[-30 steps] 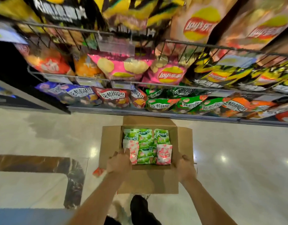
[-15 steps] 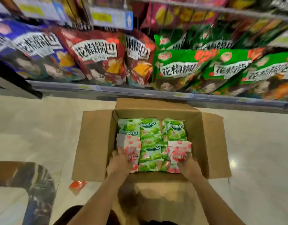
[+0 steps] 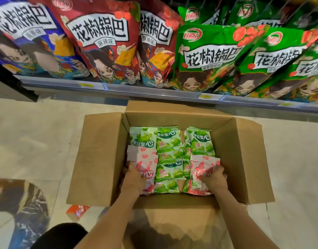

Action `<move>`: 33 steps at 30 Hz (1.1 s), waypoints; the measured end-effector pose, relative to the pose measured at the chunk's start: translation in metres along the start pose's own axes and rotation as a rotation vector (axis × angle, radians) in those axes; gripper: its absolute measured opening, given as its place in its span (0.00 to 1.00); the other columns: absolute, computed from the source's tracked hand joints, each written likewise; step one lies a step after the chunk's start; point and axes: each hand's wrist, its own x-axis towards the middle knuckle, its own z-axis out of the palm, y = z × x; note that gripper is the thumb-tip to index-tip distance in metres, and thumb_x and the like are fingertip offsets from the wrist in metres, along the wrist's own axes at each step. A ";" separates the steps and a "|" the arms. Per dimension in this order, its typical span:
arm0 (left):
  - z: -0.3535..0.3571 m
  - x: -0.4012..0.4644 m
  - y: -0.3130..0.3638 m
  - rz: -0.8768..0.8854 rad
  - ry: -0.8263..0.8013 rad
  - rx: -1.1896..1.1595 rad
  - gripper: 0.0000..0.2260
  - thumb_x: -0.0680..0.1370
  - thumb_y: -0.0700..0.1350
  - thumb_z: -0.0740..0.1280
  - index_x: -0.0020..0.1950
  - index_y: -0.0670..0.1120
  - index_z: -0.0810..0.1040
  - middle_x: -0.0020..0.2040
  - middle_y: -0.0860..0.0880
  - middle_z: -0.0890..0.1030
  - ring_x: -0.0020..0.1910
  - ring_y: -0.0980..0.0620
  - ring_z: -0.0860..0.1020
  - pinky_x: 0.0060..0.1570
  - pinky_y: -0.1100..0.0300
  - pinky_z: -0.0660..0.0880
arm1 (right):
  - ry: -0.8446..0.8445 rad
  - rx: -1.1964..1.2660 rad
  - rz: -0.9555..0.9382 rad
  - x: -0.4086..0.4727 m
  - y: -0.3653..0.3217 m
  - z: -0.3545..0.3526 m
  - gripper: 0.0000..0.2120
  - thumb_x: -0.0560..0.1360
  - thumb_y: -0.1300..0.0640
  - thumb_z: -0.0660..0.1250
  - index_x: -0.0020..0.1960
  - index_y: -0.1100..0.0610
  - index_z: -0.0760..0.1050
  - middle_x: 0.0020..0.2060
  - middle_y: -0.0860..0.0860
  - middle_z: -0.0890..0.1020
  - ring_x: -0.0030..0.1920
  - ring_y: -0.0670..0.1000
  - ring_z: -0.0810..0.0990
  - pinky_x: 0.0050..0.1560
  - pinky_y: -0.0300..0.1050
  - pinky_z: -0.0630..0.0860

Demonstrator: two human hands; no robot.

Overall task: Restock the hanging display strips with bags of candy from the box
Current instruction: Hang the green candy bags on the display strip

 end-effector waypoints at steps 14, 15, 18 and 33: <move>-0.003 0.000 -0.002 -0.002 0.017 -0.184 0.28 0.73 0.43 0.72 0.67 0.40 0.62 0.65 0.41 0.74 0.65 0.42 0.72 0.59 0.53 0.69 | -0.056 -0.032 -0.035 0.012 0.011 0.002 0.29 0.69 0.54 0.74 0.64 0.63 0.66 0.61 0.59 0.76 0.63 0.61 0.73 0.61 0.53 0.72; -0.003 0.002 -0.004 0.018 -0.005 -0.212 0.28 0.72 0.42 0.72 0.68 0.40 0.64 0.65 0.42 0.74 0.65 0.43 0.71 0.60 0.55 0.68 | -0.059 -0.042 -0.028 0.009 0.009 0.001 0.27 0.71 0.55 0.72 0.64 0.64 0.64 0.61 0.60 0.75 0.63 0.62 0.73 0.61 0.54 0.72; -0.005 0.003 -0.007 0.058 -0.038 -0.301 0.28 0.72 0.39 0.72 0.69 0.42 0.66 0.65 0.43 0.75 0.65 0.45 0.72 0.62 0.56 0.68 | -0.048 -0.062 -0.060 0.001 0.004 -0.001 0.21 0.75 0.56 0.66 0.62 0.65 0.63 0.60 0.62 0.75 0.61 0.64 0.74 0.58 0.53 0.71; -0.077 -0.059 0.029 0.226 0.005 -0.630 0.19 0.75 0.45 0.69 0.63 0.47 0.67 0.58 0.49 0.77 0.60 0.47 0.75 0.61 0.49 0.72 | -0.356 0.807 -0.265 -0.113 -0.040 -0.050 0.15 0.76 0.58 0.65 0.62 0.54 0.70 0.50 0.51 0.84 0.48 0.52 0.84 0.45 0.46 0.80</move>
